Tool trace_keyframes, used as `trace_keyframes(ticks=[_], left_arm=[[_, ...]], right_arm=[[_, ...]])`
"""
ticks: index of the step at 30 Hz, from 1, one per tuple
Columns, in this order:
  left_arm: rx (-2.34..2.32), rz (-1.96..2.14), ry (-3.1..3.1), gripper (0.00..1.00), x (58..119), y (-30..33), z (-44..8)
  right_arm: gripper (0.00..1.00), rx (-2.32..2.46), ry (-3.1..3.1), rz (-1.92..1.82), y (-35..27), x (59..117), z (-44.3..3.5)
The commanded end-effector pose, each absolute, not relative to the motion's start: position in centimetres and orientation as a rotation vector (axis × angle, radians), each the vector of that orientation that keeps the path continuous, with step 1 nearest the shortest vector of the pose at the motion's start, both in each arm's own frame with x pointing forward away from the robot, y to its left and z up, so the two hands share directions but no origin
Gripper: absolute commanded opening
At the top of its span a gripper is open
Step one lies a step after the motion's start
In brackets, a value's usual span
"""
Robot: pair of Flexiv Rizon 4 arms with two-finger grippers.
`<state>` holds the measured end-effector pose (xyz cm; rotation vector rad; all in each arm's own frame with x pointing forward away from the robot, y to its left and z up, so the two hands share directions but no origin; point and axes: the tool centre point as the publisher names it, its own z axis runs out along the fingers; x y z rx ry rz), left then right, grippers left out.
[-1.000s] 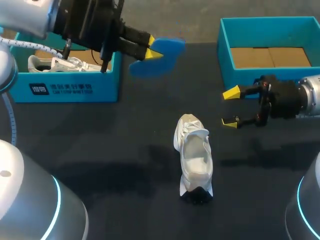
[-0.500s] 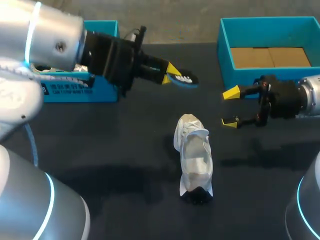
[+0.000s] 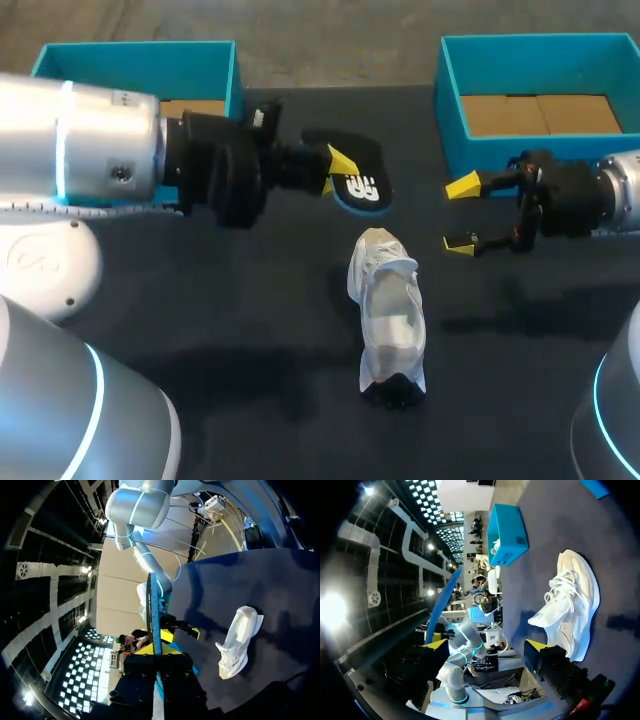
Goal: Take the shoe out of the shoebox, open the shoe tongue, remove and reinsert the insole, then place the shoe into the shoebox
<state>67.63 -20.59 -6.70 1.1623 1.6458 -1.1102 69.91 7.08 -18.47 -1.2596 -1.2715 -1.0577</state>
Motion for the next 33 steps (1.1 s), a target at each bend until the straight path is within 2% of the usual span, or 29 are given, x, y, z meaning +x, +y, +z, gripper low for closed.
trace_keyframes(ticks=[1,17,33], left_arm=[[1.145,-1.109,1.607,0.0,67.2,-20.5,-7.6],[1.341,-0.93,1.102,0.0,68.1,-20.9,-13.2],[1.366,-0.888,1.097,0.0,68.5,-21.0,-13.6]], right_arm=[[1.0,-1.262,-1.272,-1.059,7.2,69.8,-18.5],[1.0,-1.262,-1.272,-1.059,7.2,69.8,-18.5],[1.0,-1.262,-1.272,-1.059,7.2,69.8,-18.5]])
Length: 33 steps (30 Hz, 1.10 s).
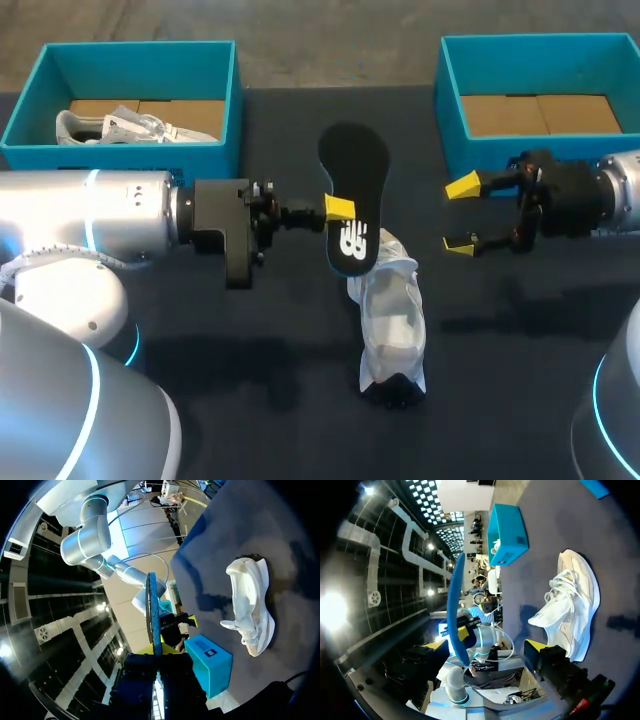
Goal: Take the shoe out of the shoebox, open the shoe tongue, remove and reinsert the insole, then place the shoe into the shoebox
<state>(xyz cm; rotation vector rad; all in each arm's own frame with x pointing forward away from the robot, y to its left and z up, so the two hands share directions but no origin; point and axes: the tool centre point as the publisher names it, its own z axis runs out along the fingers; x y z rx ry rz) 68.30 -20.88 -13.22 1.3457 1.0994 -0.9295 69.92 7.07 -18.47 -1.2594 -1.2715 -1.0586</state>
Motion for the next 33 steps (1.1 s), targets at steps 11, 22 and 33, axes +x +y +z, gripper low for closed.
trace_keyframes(ticks=[11,22,33], left_arm=[[1.32,-0.861,1.112,0.0,72.3,-19.7,-17.1],[1.352,-0.882,1.086,0.0,71.7,-20.1,-17.2],[1.352,-0.882,1.086,0.0,71.7,-20.1,-17.2]], right_arm=[[1.0,-1.262,-1.272,-1.059,7.2,69.8,-18.5],[1.0,-1.262,-1.272,-1.059,7.2,69.8,-18.5],[1.0,-1.281,-1.298,-1.093,9.3,71.2,-16.3]])
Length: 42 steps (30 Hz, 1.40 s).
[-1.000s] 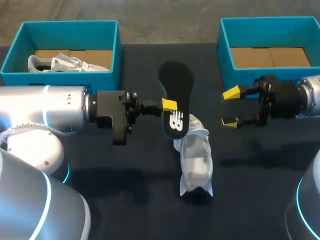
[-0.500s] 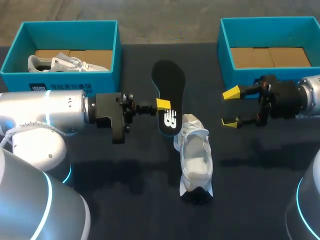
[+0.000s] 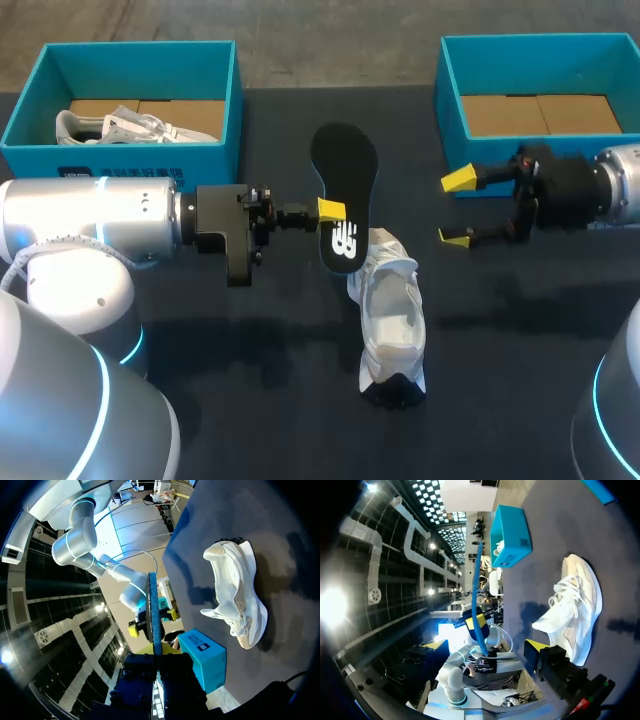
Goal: Take the shoe out of the shoebox, open the shoe tongue, remove and reinsert the insole, then place the shoe into the shoebox
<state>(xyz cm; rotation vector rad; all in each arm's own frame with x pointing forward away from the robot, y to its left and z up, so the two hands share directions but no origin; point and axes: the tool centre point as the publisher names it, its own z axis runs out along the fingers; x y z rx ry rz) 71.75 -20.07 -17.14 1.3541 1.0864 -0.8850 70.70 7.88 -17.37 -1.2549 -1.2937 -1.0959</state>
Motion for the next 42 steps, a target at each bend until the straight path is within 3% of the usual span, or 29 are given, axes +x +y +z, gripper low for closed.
trace_keyframes(ticks=[1,10,14,20,26,27,29,34,37,42], left_arm=[[1.352,-0.882,1.086,0.0,71.7,-20.1,-17.2],[1.352,-0.882,1.086,0.0,71.7,-20.1,-17.2],[1.352,-0.882,1.086,0.0,71.7,-20.1,-17.2],[1.352,-0.882,1.086,0.0,71.7,-20.1,-17.2],[1.352,-0.882,1.086,0.0,71.7,-20.1,-17.2],[1.352,-0.882,1.086,0.0,71.7,-20.1,-17.2],[1.352,-0.882,1.086,0.0,71.7,-20.1,-17.2],[1.352,-0.882,1.086,0.0,71.7,-20.1,-17.2],[1.352,-0.882,1.086,0.0,71.7,-20.1,-17.2],[1.352,-0.882,1.086,0.0,71.7,-20.1,-17.2]], right_arm=[[1.0,-1.283,-1.302,-1.098,9.5,71.5,-16.2],[1.0,-1.239,-1.356,-1.115,12.4,73.2,-16.0],[0.91,-1.209,-1.377,-1.113,13.2,73.8,-16.7],[0.9,-1.18,-1.389,-1.105,15.0,74.4,-17.2],[0.75,-1.176,-1.419,-1.095,16.5,74.3,-16.9],[0.64,-1.18,-1.422,-1.094,16.7,74.3,-16.9],[0.57,-1.186,-1.43,-1.091,17.1,74.4,-16.8],[0.56,-1.191,-1.443,-1.086,17.8,74.4,-16.9],[0.49,-1.188,-1.433,-1.093,18.1,74.4,-17.2],[0.46,-1.184,-1.426,-1.1,18.7,74.3,-17.3]])
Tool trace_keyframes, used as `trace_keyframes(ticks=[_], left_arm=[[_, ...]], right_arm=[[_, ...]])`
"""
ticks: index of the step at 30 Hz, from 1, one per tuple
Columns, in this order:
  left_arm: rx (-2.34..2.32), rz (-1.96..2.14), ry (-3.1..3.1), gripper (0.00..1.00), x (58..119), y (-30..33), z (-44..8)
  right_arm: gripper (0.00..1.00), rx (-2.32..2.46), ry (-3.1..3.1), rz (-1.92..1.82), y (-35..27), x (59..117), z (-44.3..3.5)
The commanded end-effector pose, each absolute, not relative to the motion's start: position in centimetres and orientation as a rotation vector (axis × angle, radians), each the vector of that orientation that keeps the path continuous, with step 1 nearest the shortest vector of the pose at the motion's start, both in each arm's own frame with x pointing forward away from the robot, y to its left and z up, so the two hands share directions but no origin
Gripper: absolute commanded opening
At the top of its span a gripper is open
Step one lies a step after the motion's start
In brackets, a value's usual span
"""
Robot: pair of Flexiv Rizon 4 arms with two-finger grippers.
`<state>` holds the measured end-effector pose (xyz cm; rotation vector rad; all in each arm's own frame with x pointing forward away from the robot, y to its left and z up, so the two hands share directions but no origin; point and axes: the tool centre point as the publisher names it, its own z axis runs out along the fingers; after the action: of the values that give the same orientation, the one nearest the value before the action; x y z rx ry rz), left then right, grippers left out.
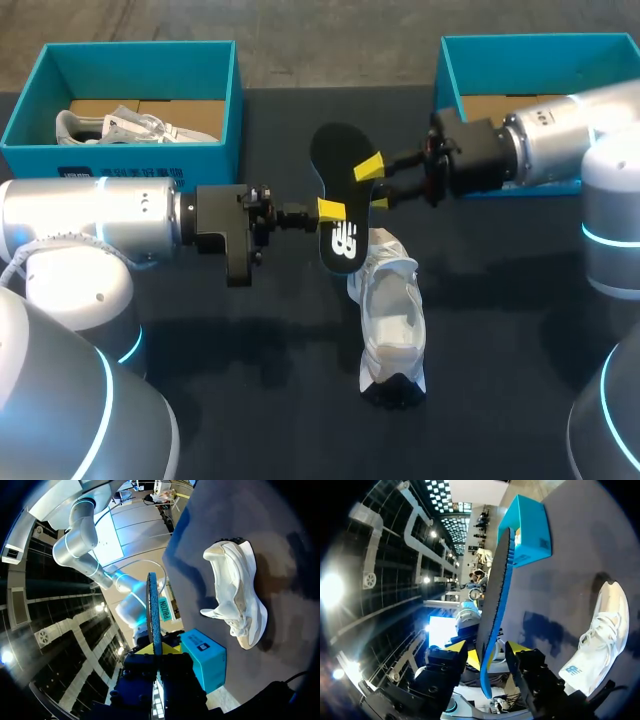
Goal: Take the shoe out of the shoebox, open the shoe tongue, remove and reinsert the insole, then place the shoe into the shoebox
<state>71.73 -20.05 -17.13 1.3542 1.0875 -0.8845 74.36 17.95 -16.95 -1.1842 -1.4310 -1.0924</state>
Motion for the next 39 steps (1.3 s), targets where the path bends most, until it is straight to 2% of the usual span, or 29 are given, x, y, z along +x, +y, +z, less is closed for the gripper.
trace_keyframes(ticks=[1,7,11,19,22,30,32,33,39], left_arm=[[1.352,-0.882,1.086,0.0,71.7,-20.1,-17.2],[1.352,-0.882,1.086,0.0,71.7,-20.1,-17.2],[1.352,-0.882,1.086,0.0,71.7,-20.1,-17.2],[1.352,-0.882,1.086,0.0,71.7,-20.1,-17.2],[1.352,-0.882,1.086,0.0,71.7,-20.1,-17.2],[1.354,-0.883,1.085,0.0,71.6,-20.1,-17.1],[1.353,-0.885,1.087,0.47,71.6,-20.0,-17.1],[1.351,-0.885,1.093,1.0,71.6,-19.9,-17.1],[1.35,-0.876,1.132,1.0,71.3,-18.6,-16.8]], right_arm=[[0.46,-1.185,-1.427,-1.1,18.8,74.2,-17.3],[0.42,-1.182,-1.417,-1.118,19.5,74.1,-17.3],[0.35,-1.179,-1.424,-1.118,20.0,74.1,-17.2],[0.15,-1.17,-1.422,-1.122,20.3,74.2,-17.1],[0.0,-1.17,-1.42,-1.124,20.5,74.3,-17.1],[0.0,-1.162,-1.414,-1.134,20.4,74.4,-17.0],[0.0,-1.159,-1.414,-1.135,20.4,74.4,-17.0],[0.0,-1.158,-1.414,-1.135,20.4,74.4,-16.9],[0.0,-1.156,-1.413,-1.138,20.1,74.2,-17.1]])
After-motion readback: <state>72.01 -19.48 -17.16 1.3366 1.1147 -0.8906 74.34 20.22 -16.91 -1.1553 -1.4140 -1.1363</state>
